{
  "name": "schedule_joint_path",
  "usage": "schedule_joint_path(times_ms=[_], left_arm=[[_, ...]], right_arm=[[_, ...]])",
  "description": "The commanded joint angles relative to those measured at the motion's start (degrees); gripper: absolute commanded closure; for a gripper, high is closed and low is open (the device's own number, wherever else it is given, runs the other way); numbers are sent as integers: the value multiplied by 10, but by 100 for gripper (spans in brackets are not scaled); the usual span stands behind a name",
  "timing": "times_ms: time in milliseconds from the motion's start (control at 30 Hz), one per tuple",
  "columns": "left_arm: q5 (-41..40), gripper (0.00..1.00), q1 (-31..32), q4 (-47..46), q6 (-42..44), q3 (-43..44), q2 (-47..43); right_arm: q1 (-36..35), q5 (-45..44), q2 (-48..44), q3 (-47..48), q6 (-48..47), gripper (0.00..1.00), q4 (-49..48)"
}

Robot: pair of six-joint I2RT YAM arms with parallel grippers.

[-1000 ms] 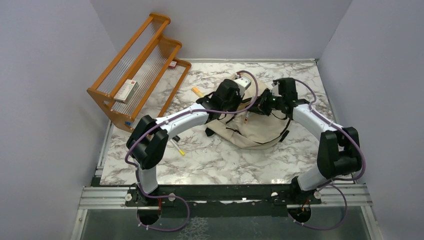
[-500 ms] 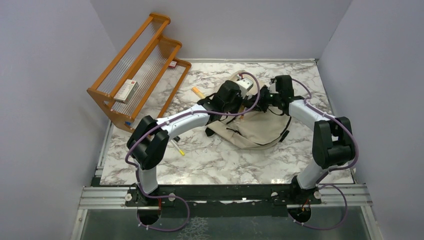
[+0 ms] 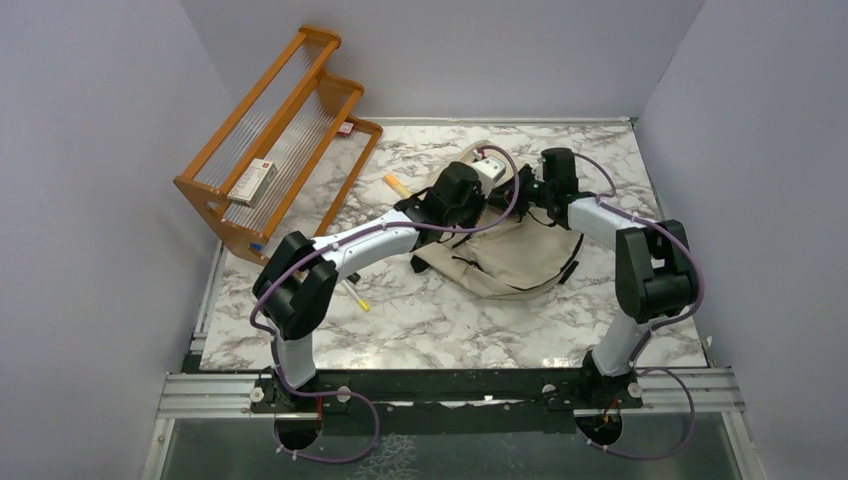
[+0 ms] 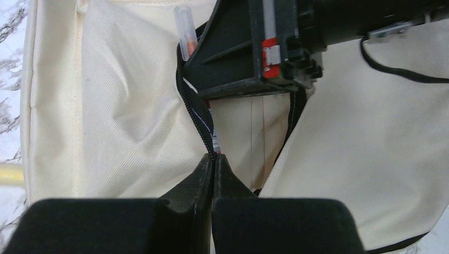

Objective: Pack the student bag
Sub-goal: Place the stationery in the student bag.

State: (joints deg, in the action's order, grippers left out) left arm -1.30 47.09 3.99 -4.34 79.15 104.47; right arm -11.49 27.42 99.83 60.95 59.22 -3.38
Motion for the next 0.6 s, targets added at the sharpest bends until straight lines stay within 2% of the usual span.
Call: schedule_joint_path(times_ms=[0,167,367,567], left_arm=[[22,100,13,-6,-24,9,-14],[5,100,13,-2,-36,11,-11],[-9,100,13,5,-40,13,-6],[-24,100,12,11,-36,9,-7]], right_arm=[[-16,-66,42,35,-27,89,-48],[-40,-48,63,53,-31,78,-58],[-43,-59,46,48,-47,55,-44],[-42,-115,-6,39,-92,48,7]])
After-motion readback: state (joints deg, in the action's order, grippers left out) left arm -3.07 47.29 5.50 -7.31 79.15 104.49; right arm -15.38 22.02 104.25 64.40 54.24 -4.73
